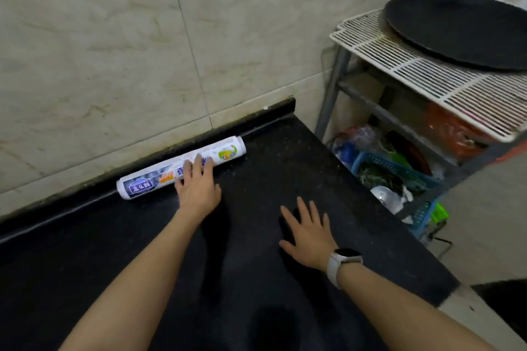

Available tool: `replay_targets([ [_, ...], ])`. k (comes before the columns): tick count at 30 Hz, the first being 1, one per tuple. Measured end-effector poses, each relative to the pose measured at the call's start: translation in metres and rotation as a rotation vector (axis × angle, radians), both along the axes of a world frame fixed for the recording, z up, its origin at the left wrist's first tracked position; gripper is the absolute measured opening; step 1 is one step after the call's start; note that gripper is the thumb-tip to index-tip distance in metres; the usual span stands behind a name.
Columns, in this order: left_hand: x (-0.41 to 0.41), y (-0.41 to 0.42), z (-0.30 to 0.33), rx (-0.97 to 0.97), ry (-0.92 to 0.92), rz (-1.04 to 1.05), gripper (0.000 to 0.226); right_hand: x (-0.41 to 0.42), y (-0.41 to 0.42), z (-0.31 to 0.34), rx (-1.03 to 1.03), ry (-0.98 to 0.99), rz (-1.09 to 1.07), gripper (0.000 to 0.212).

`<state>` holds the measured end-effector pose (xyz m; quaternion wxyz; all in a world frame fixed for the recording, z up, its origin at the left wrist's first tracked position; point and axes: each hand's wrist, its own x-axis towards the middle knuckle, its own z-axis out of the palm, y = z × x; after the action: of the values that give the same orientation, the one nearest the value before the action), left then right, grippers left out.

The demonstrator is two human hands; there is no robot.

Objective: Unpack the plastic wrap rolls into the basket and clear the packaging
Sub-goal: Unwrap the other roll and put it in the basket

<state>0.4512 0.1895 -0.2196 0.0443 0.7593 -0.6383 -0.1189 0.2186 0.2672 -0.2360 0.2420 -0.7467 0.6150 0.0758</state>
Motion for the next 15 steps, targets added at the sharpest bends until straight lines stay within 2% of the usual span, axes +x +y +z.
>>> replay_targets([
  [5,0.018,-0.044,-0.021,0.093,-0.158,0.047,0.078,-0.015,-0.052,-0.017,0.115,0.118,0.143,0.095],
  [10,0.016,-0.064,-0.021,-0.005,-0.265,0.057,0.059,-0.019,-0.055,-0.022,0.152,0.102,0.163,0.094],
  [15,0.01,-0.035,-0.004,-0.048,-0.249,0.028,0.065,-0.023,-0.059,-0.012,0.2,0.105,0.199,0.088],
])
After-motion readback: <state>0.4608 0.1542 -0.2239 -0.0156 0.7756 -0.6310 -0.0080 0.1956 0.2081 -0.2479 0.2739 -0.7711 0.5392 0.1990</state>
